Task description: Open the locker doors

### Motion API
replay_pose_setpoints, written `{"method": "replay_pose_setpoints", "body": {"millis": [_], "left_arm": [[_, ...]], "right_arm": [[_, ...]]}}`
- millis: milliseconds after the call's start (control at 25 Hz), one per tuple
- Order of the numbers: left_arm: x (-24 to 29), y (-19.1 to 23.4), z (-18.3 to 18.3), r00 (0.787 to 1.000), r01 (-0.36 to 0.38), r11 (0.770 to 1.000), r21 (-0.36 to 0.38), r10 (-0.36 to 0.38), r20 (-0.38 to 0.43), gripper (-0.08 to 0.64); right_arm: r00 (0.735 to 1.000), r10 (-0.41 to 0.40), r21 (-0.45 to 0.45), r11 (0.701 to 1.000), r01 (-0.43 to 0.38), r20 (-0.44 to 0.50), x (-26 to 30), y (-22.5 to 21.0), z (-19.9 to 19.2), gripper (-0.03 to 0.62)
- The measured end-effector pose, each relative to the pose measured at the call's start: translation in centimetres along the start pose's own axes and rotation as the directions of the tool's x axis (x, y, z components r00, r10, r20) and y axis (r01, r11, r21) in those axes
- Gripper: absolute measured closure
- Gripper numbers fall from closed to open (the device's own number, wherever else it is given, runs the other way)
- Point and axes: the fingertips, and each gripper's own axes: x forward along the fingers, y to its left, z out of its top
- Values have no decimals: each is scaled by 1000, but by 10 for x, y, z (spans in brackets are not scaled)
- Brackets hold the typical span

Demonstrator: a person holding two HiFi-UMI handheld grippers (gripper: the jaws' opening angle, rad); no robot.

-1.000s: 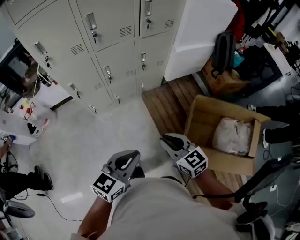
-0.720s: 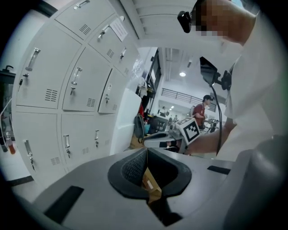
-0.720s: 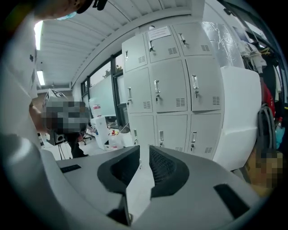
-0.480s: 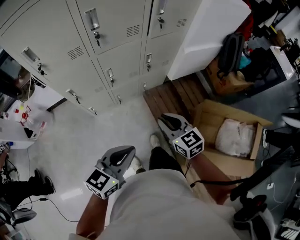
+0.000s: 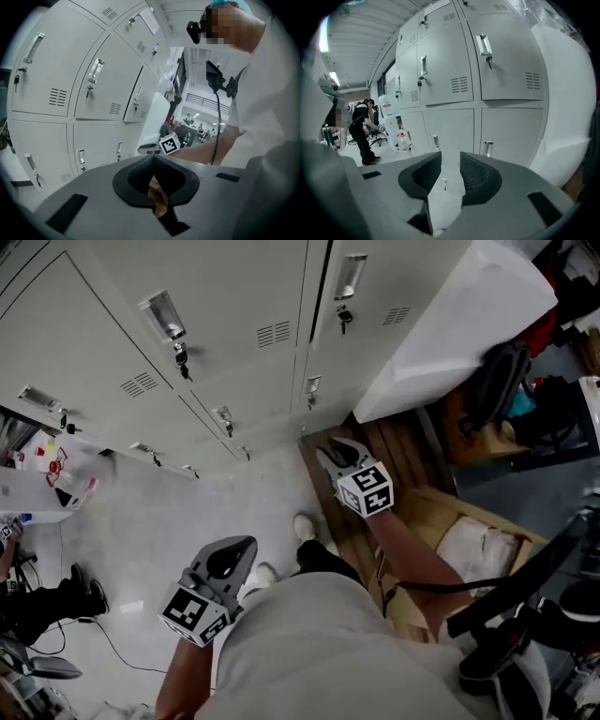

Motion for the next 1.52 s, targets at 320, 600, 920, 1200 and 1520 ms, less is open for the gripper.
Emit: {"method": "replay_pose_setpoints", "body": {"millis": [320, 600, 920, 1200, 1520], "left_arm": [[49, 32, 30, 991, -133, 991, -33, 132, -27, 551], [64, 46, 39, 974, -224, 973, -51, 222, -41, 551], [67, 56, 42, 963, -271, 957, -104, 268, -41, 551], [63, 60, 40, 958, -287, 947, -144, 283, -50, 551], [55, 60, 37, 952, -305, 939, -159, 299, -59, 551]], "right_arm": [[999, 35, -36, 999, -36, -27, 97, -82, -9, 509], [996, 33, -30, 999, -35, -82, 152, -121, -27, 508], [992, 41, -24, 999, -44, -116, 189, -141, -35, 494], [991, 53, -9, 999, -54, -123, 206, -145, -40, 483], [993, 46, 21, 999, -44, -105, 218, -145, -37, 482]]}}
